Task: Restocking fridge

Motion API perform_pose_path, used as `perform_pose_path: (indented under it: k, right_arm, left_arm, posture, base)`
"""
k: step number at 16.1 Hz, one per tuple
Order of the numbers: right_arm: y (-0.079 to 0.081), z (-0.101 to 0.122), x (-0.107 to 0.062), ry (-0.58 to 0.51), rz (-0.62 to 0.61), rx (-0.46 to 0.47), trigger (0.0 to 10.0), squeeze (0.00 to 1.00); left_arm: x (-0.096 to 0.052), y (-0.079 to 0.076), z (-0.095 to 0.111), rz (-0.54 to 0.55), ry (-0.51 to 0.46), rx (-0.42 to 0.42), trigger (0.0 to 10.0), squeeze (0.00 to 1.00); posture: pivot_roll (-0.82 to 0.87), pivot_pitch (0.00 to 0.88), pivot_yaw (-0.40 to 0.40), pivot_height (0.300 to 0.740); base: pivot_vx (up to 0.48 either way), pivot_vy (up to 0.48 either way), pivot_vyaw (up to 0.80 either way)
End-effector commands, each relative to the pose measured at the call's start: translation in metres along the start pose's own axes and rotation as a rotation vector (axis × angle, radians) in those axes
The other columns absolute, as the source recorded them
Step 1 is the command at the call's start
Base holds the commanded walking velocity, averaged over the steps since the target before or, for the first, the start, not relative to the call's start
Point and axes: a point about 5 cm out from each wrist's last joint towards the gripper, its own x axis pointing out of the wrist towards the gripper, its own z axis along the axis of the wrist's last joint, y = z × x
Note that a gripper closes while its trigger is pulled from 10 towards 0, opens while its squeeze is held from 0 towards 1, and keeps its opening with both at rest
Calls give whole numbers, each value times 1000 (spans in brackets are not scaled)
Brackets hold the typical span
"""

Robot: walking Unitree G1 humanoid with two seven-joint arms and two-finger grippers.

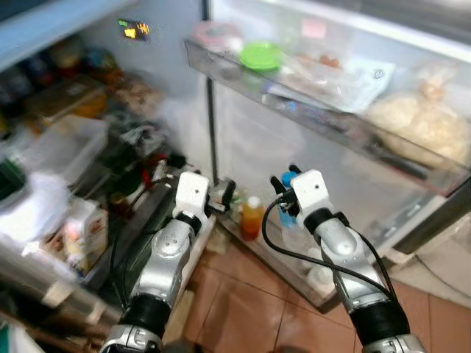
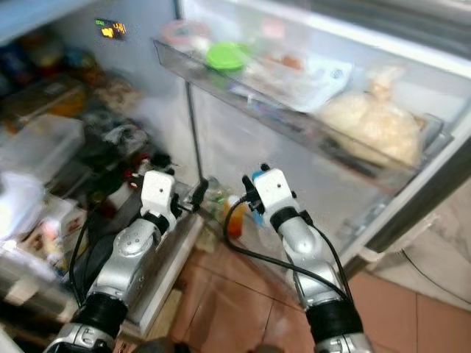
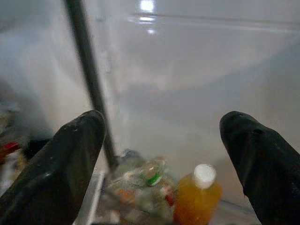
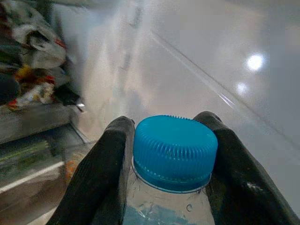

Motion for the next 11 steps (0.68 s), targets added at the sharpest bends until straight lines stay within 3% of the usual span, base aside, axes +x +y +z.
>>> perform_pose_path:
  k: [1,8,11]
  right_arm:
    - [-2,2,0,-14,-1,-1,10000,0]
    - [-2,2,-1,-18,8,-3,10000,0]
    - [-8,3,1,-25,-40,-44,10000,0]
  left_arm:
    - [1,-4,2,-5,-5,-1,10000,0]
    - [1,-5,2,-4,2,3,10000,0]
    - [1,-5,3,0,-2,-2,10000,0]
  posture:
    - [22,0,-1,740]
    - [22,0,-6,740]
    - [28,0,-9,740]
  base:
    - [0,0,0]
    - [0,0,0]
    - [0,0,0]
